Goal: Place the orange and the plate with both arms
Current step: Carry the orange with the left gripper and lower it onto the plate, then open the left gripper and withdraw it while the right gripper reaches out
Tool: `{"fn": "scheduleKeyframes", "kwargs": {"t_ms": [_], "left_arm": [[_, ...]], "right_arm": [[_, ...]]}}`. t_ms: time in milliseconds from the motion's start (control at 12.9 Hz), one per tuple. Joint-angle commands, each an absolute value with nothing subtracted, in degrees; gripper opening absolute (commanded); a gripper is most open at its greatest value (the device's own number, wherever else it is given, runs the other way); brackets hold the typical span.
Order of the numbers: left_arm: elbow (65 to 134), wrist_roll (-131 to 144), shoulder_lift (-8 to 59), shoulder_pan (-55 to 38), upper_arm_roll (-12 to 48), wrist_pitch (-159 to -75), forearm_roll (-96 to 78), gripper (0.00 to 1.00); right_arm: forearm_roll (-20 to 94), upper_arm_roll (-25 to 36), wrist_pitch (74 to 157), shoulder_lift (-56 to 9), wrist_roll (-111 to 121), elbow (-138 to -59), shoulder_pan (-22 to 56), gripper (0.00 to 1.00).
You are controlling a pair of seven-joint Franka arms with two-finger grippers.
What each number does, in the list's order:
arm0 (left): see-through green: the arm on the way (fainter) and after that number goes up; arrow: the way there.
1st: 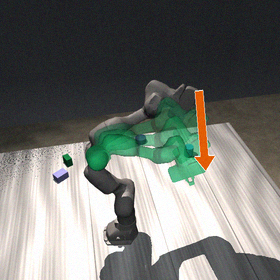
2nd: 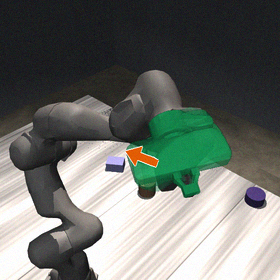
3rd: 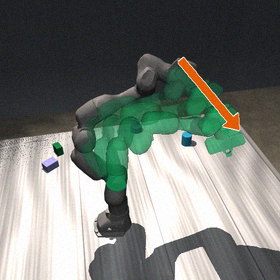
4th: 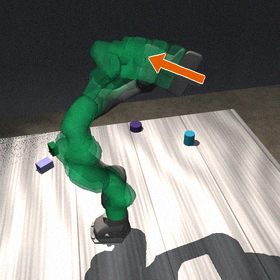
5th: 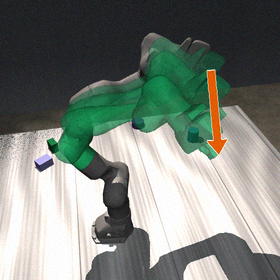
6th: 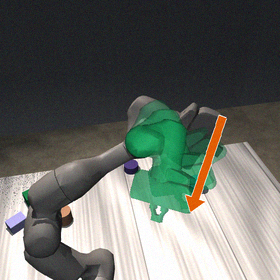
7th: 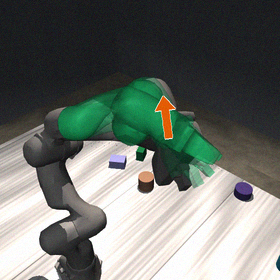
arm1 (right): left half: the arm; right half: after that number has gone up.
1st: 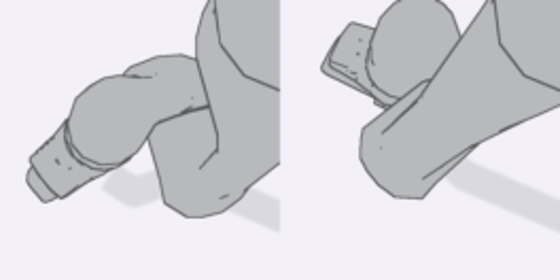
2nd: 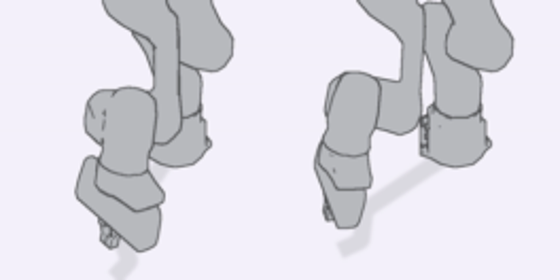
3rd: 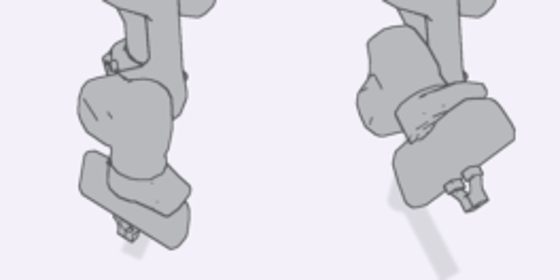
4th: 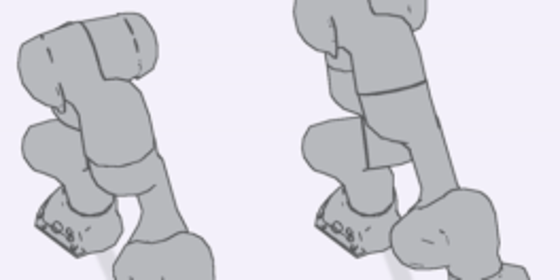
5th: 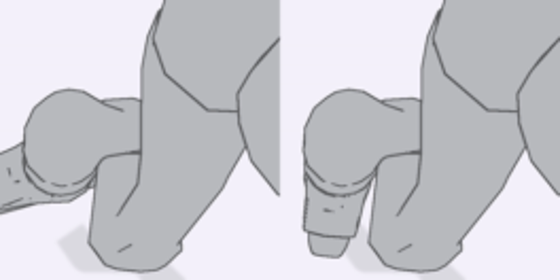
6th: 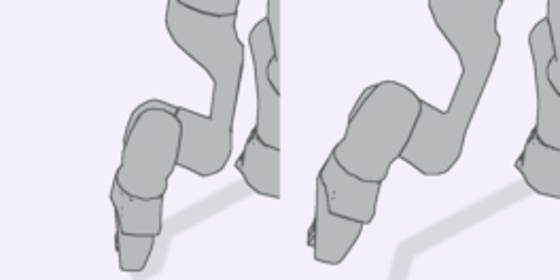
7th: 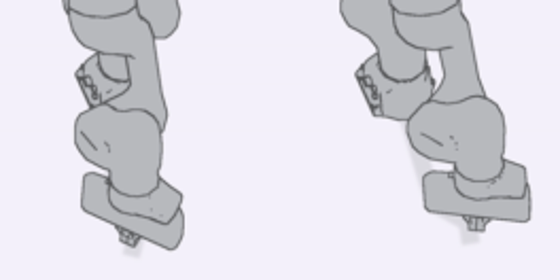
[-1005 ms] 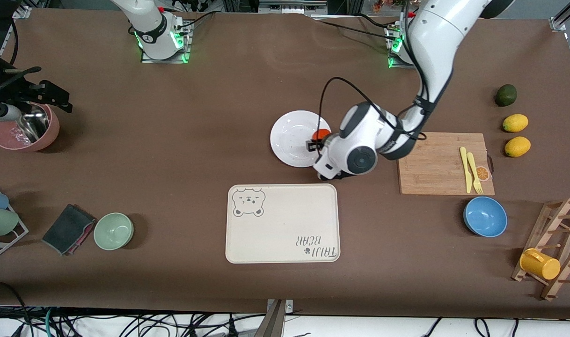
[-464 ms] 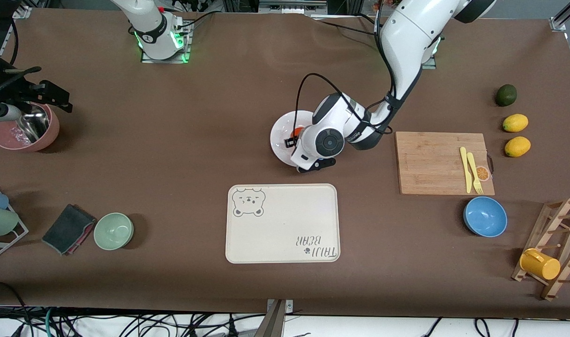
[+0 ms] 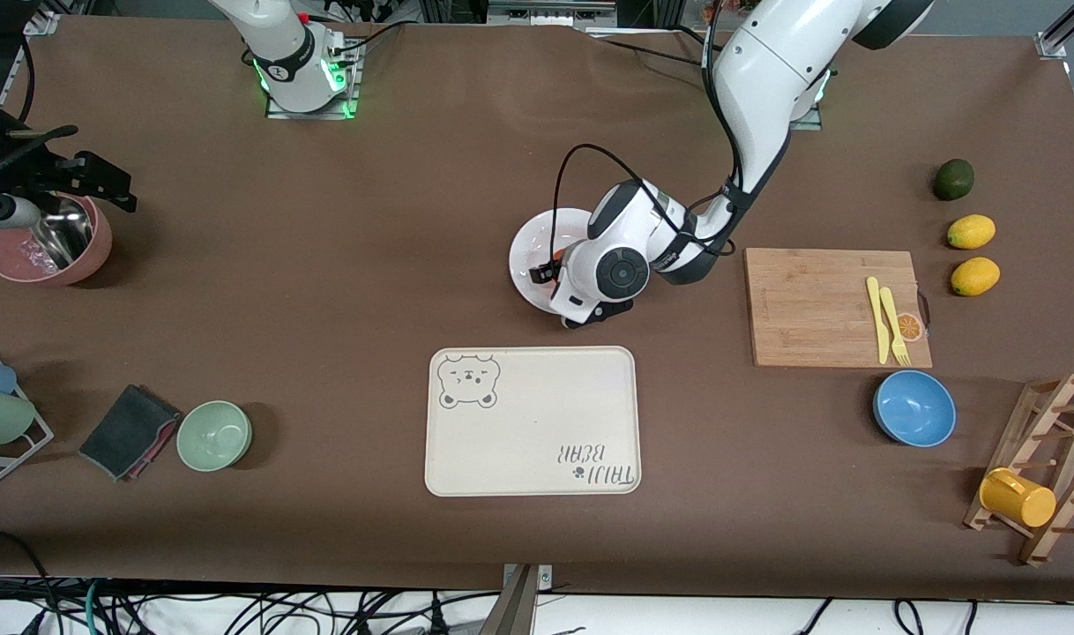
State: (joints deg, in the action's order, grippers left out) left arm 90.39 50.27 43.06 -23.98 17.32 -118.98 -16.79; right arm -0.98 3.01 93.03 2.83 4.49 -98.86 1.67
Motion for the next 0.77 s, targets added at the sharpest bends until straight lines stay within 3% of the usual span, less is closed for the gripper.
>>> {"fn": "scheduleKeyframes", "kwargs": {"t_ms": [0, 309, 696], "left_arm": [[87.2, 50.9, 40.3, -21.3, 16.7, -112.2, -18.3, 1.0], [79.7, 50.2, 39.2, -10.0, 16.4, -95.8, -17.1, 1.0], [79.5, 32.2, 38.1, -0.6, 16.3, -93.2, 0.8, 1.0]], "right_arm": [[-0.8, 2.9, 92.2, 3.3, 3.7, -98.3, 1.8, 1.0], [-0.8, 2.9, 92.2, 3.3, 3.7, -98.3, 1.7, 1.0], [-0.9, 2.8, 92.2, 3.0, 3.9, -98.3, 1.8, 1.0]]}}
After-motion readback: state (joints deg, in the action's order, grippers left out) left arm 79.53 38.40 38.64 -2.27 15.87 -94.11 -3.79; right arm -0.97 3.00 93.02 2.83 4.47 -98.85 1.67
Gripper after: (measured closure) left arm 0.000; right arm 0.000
